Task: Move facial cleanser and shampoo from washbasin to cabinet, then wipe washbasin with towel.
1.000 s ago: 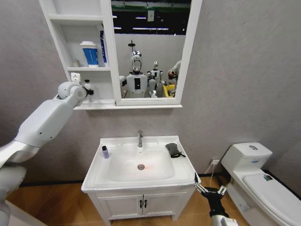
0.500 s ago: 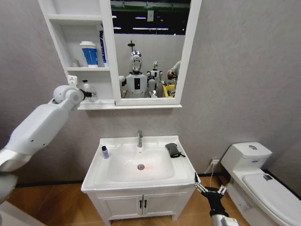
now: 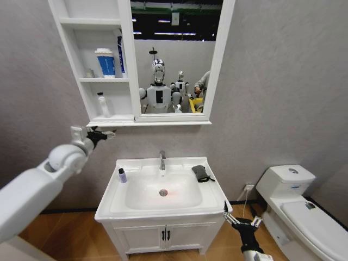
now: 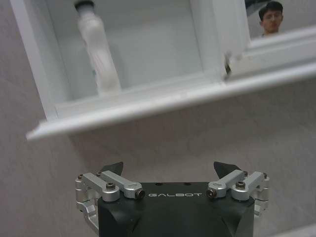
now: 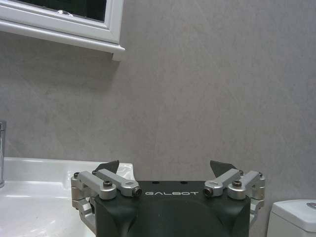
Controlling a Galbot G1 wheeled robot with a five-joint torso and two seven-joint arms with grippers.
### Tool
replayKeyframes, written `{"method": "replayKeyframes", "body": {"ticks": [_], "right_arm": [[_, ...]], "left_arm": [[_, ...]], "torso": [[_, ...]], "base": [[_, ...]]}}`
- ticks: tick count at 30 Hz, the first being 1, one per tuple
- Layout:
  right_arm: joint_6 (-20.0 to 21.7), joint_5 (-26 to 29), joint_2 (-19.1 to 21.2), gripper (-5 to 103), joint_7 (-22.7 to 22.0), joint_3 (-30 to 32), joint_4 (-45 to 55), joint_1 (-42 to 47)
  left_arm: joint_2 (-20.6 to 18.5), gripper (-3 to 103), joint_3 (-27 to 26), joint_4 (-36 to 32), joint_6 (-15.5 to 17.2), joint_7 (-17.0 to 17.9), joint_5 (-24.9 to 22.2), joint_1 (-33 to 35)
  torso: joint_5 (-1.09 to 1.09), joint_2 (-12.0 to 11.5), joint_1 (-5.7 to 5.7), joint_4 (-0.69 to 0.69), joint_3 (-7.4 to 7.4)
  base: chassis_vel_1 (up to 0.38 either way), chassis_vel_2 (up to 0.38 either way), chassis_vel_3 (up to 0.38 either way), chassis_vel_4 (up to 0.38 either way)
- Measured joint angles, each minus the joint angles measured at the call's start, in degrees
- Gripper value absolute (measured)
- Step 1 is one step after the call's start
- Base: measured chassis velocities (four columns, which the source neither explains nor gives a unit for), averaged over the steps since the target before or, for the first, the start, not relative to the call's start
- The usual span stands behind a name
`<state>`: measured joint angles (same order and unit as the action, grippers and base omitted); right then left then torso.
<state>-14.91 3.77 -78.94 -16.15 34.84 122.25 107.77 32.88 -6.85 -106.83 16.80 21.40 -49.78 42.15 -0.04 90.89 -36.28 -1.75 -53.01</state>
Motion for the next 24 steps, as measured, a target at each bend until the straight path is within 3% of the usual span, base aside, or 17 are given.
{"method": "replayKeyframes", "body": {"ticks": [6,9,10,24], "right_arm": [[-0.88,0.12,0.01,100,-0.04,1.22,0.02,1.18],[-1.12,0.15,0.04,100,-0.04,1.48,-0.01,1.55],[-1.27,0.16,0.02,100,-0.09,1.64,0.06,1.95],[-1.16,0.18,0.17,100,-0.53,1.56,0.18,2.01]], "left_arm": [[6.6,100,-0.42,3.81,-3.74,0.36,7.25,9.95],[8.27,100,-0.48,5.11,-3.97,0.44,8.43,11.71],[10.82,100,-0.16,7.68,-3.93,0.45,9.83,13.73],[17.93,100,3.3,19.78,-3.76,-1.4,15.19,8.35]], "torso": [[-0.01,0.0,0.01,0.01,0.0],[-0.01,0.0,0.01,0.01,0.01],[0.02,0.0,0.0,0.01,0.01],[0.01,0.0,0.0,0.0,0.0]], "base": [[0.0,0.0,0.0,0.0],[0.0,0.0,0.0,0.0],[0.0,0.0,0.0,0.0],[0.0,0.0,0.0,0.0]]}}
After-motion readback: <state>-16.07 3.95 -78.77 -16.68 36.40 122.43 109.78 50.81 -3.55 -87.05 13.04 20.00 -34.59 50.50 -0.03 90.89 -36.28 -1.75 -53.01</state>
